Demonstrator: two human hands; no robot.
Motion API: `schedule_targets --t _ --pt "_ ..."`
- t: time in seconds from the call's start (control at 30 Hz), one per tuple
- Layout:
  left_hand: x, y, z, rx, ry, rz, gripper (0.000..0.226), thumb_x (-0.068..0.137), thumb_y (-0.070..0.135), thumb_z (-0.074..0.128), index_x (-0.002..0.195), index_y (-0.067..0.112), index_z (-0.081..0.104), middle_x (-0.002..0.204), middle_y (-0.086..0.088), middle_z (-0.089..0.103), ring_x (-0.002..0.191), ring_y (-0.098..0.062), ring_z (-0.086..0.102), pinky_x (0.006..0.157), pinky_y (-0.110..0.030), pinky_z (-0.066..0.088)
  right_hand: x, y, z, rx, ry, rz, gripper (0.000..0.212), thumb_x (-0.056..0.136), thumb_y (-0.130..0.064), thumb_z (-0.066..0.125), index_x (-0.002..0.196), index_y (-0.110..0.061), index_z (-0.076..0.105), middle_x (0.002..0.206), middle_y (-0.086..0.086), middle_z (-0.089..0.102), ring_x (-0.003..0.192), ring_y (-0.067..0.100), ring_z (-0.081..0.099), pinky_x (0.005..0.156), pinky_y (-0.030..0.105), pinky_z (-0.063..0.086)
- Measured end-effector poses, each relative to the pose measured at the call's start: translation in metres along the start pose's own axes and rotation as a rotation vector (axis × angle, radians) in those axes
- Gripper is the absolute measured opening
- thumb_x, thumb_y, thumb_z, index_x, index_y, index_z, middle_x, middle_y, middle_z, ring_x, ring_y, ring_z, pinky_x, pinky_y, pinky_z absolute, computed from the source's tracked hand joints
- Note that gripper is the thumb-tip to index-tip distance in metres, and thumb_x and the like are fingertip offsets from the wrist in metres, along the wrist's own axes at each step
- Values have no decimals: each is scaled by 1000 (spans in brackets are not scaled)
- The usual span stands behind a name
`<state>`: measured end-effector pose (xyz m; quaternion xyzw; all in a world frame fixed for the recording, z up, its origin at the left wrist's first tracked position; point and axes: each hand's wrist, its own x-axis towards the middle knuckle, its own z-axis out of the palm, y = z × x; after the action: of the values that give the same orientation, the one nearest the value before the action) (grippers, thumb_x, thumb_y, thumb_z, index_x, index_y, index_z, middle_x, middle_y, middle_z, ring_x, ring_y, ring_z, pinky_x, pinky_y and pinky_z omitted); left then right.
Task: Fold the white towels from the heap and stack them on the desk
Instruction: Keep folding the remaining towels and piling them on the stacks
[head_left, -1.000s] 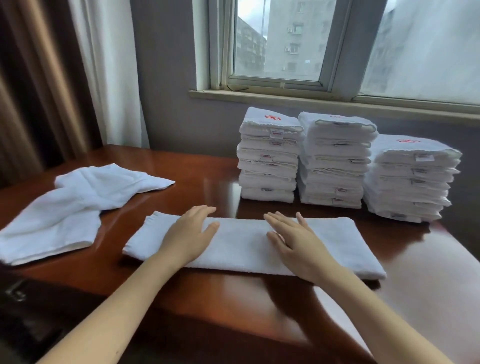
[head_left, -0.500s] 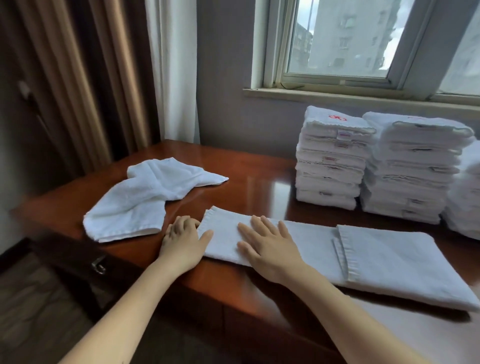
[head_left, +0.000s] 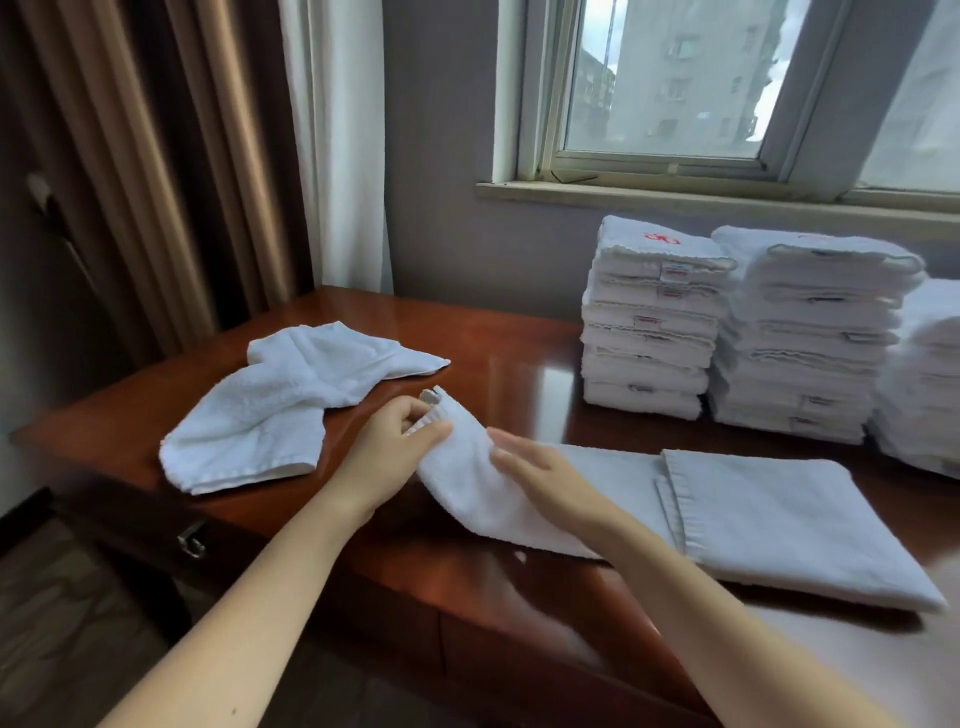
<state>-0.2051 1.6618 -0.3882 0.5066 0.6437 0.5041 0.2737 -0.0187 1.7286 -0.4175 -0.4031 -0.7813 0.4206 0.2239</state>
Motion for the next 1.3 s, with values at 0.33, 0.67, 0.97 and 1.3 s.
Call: schedule_targets --t 0.33,0.67,0.97,1.3 --pt "-10 100 103 -296 -391 148 40 105 47 29 112 34 66 110 12 70 93 -15 68 67 -25 57 -63 -34 -115 544 96 4 31 95 -19 56 125 -9 60 109 17 68 99 29 68 87 45 55" --pt "-15 100 212 257 -298 472 37 101 21 45 136 29 51 133 15 57 125 -3 49 107 -28 39 -140 50 -202 449 547 129 50 75 6 49 108 -25 70 95 2 75 79 17 70 57 28 53" --pt "-24 86 259 672 -434 511 48 105 26 32 153 23 27 162 3 21 151 -16 9 122 -34 2 -150 106 -217 289 739 307 61 84 8 46 139 -17 48 107 5 67 93 18 67 73 27 56" --pt "-24 64 265 970 -442 450 58 103 48 18 157 26 12 166 0 3 152 -18 -5 119 -50 -8 -150 111 -209 -317 765 261 63 89 -5 48 150 -19 37 150 2 38 135 18 39 109 35 35"
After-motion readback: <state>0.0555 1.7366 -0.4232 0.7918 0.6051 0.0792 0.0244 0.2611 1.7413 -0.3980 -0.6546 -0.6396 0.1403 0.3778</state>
